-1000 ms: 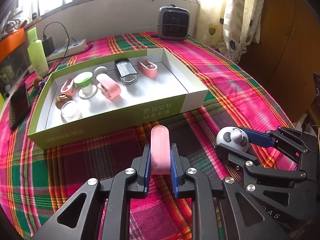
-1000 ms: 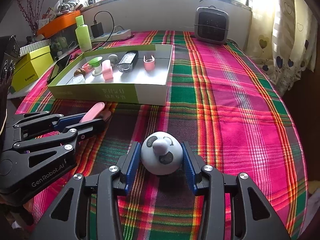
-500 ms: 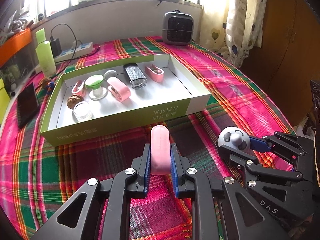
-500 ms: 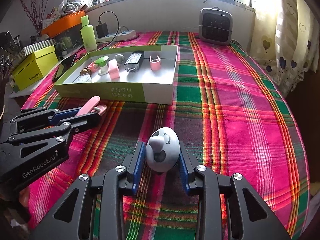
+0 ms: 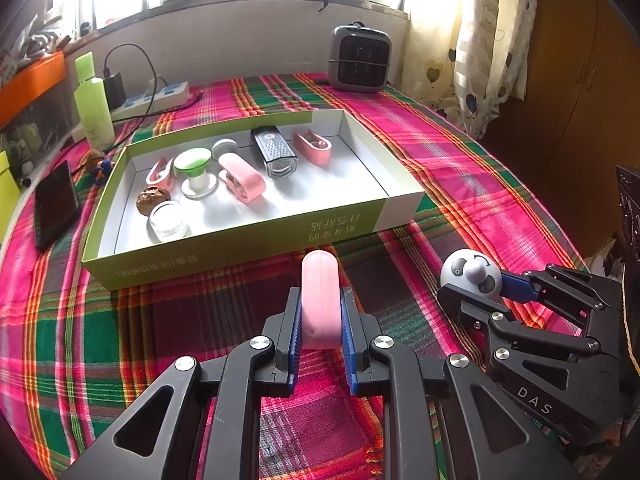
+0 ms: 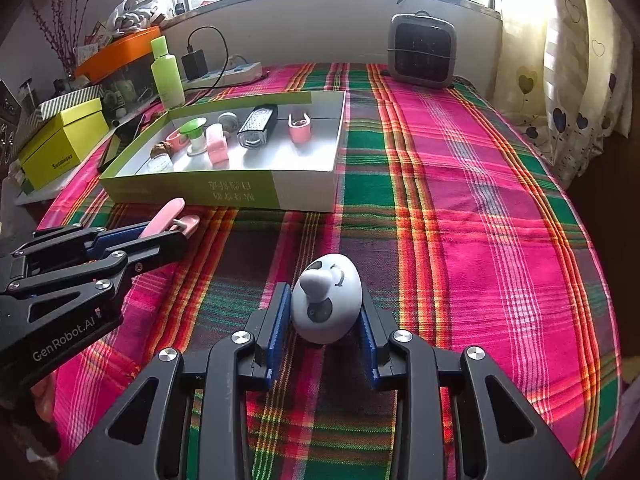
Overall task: Organize objects
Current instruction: 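Carry the panda ball and pink case over the white box with both grippers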
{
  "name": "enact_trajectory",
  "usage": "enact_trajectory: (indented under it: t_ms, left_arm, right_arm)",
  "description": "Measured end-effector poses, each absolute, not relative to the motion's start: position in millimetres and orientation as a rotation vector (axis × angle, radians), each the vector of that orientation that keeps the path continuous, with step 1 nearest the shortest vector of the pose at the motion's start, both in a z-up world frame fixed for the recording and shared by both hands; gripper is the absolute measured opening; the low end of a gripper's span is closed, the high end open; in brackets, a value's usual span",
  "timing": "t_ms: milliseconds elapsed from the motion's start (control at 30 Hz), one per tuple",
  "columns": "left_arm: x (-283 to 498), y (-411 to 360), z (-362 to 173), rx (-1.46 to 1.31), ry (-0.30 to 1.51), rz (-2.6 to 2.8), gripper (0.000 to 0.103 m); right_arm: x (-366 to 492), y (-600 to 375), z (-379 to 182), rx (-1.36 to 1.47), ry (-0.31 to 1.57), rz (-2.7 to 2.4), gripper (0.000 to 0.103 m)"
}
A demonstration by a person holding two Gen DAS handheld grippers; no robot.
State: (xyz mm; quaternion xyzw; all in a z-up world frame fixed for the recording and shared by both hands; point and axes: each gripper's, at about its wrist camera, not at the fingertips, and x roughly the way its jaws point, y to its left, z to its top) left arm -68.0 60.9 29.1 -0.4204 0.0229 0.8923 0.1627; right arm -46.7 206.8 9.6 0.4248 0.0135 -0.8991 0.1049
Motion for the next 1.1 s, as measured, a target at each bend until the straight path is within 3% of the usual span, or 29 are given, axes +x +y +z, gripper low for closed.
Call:
enact_trajectory:
  t_ms: [1100]
  left_arm:
    - [-97,39,55,-1.146,0.015,2.624,0.016]
  right_arm:
    - [-82,185,47,1.111,0.031,-2.617,0.033]
